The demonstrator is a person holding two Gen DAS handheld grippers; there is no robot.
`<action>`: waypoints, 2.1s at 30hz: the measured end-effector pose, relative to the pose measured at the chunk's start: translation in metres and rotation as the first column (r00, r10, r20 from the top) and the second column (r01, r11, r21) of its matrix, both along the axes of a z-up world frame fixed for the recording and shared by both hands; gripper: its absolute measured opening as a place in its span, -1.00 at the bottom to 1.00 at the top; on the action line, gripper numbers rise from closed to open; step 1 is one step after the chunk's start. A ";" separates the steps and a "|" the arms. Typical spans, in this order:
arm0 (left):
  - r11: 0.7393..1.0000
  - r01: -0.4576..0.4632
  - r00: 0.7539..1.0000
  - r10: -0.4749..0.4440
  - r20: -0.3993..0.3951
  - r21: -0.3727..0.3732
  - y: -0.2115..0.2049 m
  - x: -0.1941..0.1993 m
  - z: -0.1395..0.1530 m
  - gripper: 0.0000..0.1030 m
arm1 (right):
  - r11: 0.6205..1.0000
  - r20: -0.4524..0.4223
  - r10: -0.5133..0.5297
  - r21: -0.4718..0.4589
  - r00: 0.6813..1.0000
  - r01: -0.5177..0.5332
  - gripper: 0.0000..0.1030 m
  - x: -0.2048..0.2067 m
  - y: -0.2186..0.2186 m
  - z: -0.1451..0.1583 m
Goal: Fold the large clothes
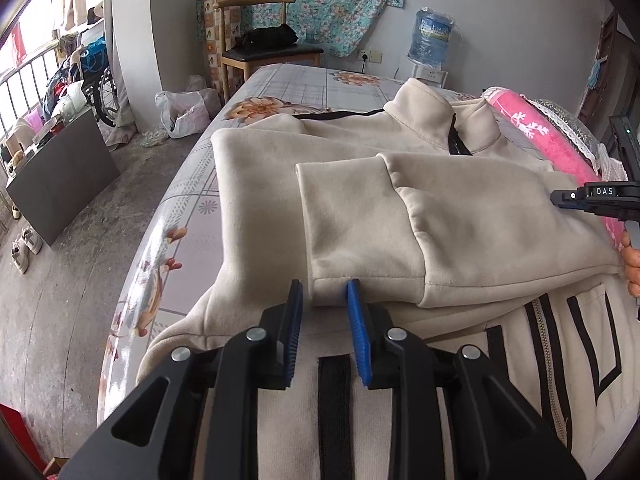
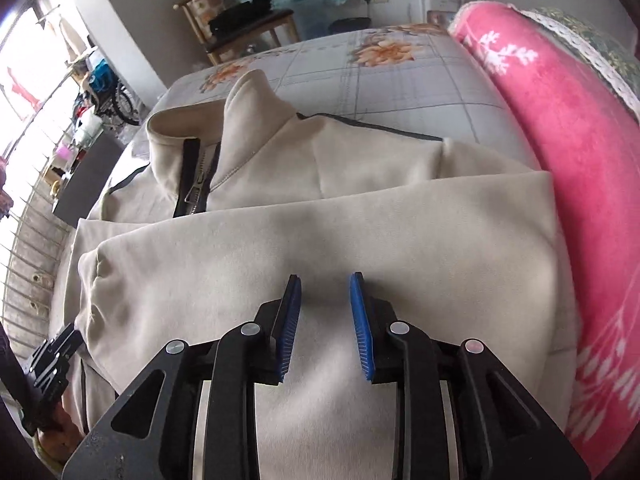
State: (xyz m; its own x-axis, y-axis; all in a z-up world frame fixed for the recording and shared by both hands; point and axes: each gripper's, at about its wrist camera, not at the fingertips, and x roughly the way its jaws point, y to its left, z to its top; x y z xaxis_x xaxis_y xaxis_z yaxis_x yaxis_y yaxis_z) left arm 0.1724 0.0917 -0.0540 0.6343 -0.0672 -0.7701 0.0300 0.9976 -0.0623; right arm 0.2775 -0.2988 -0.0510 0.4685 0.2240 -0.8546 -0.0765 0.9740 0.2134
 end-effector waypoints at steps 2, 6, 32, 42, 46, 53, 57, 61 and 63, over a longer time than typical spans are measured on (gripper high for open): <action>1.000 -0.013 1.000 0.013 0.005 -0.019 0.009 -0.012 0.010 -0.53 | 1.000 0.032 0.031 -0.002 0.999 -0.031 -0.25 -0.024 -0.001 0.017; 0.996 -0.025 1.000 0.026 0.004 -0.085 0.034 -0.054 0.027 -0.41 | 0.997 0.082 0.078 -0.018 0.994 -0.077 0.13 -0.099 -0.005 0.043; 0.960 -0.102 0.986 0.064 -0.151 -0.262 0.042 -0.266 -0.021 -0.22 | 0.950 -0.052 -0.165 0.258 0.985 0.173 -0.01 -0.364 -0.080 -0.014; 0.949 -0.135 0.982 0.090 -0.164 -0.285 0.033 -0.265 -0.030 -0.22 | 0.953 -0.025 -0.155 0.261 0.988 0.157 -0.34 -0.370 -0.086 -0.016; 0.943 -0.159 0.980 0.116 -0.160 -0.291 0.032 -0.267 -0.028 -0.23 | 0.954 -0.024 -0.135 0.266 0.991 0.137 -0.35 -0.369 -0.087 -0.016; 0.955 -0.131 0.986 0.098 -0.135 -0.265 0.022 -0.273 -0.016 -0.82 | 0.960 -0.003 -0.113 0.257 0.994 0.110 -0.88 -0.370 -0.089 -0.017; 0.970 -0.086 0.992 0.064 -0.106 -0.226 0.013 -0.273 0.001 -1.00 | 0.956 0.025 -0.103 0.280 0.994 0.091 -0.92 -0.374 -0.089 -0.011; 0.974 -0.059 0.992 0.032 -0.124 -0.217 0.010 -0.268 0.012 -1.00 | 0.947 0.033 -0.077 0.314 0.996 0.063 -0.92 -0.373 -0.092 -0.006; 0.971 -0.059 0.989 0.025 -0.147 -0.233 0.013 -0.264 0.015 -1.00 | 0.939 0.029 -0.065 0.340 0.997 0.051 -0.92 -0.372 -0.095 -0.006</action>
State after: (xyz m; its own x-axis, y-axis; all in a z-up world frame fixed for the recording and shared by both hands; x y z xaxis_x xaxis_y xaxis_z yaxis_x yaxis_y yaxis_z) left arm -0.0916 0.1044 -0.0391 0.5261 -0.2337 -0.8177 -0.0375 0.9542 -0.2969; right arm -0.0946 -0.3934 -0.0567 0.5212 0.4689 -0.7131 -0.0372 0.8473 0.5299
